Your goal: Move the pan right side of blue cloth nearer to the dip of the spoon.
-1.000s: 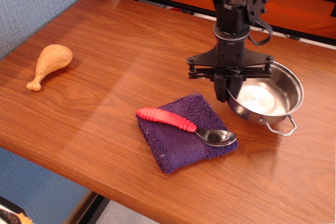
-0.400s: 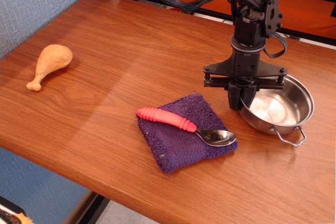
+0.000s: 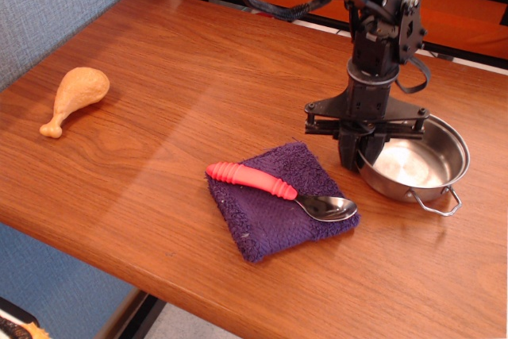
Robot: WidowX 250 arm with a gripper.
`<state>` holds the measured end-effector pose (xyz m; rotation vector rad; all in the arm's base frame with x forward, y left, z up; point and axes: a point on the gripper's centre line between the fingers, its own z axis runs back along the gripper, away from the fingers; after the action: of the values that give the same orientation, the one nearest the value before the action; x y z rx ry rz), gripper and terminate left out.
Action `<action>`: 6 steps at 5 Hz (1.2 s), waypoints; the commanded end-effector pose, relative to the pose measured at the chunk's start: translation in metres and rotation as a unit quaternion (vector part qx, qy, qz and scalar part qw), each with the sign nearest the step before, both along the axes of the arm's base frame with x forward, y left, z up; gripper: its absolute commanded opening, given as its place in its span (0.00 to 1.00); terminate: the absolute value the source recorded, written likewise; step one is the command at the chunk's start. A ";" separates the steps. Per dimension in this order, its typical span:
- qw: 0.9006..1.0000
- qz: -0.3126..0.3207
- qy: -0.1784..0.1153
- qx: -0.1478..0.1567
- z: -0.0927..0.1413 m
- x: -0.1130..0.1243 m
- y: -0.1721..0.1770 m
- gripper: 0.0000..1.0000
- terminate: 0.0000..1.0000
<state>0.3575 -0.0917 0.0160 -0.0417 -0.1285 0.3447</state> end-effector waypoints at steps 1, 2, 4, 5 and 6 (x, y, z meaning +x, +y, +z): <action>1.000 -0.019 -0.018 0.013 0.024 -0.004 -0.002 1.00 0.00; 0.999 -0.025 -0.027 0.017 0.034 -0.003 0.000 1.00 0.00; 0.991 -0.102 -0.049 0.066 0.063 -0.006 0.012 1.00 0.00; 0.986 -0.124 -0.068 0.087 0.077 -0.020 0.014 1.00 0.00; 0.987 -0.127 -0.071 0.069 0.094 -0.041 0.020 1.00 0.00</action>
<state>0.3264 -0.0782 0.0916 0.0633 -0.2359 0.0689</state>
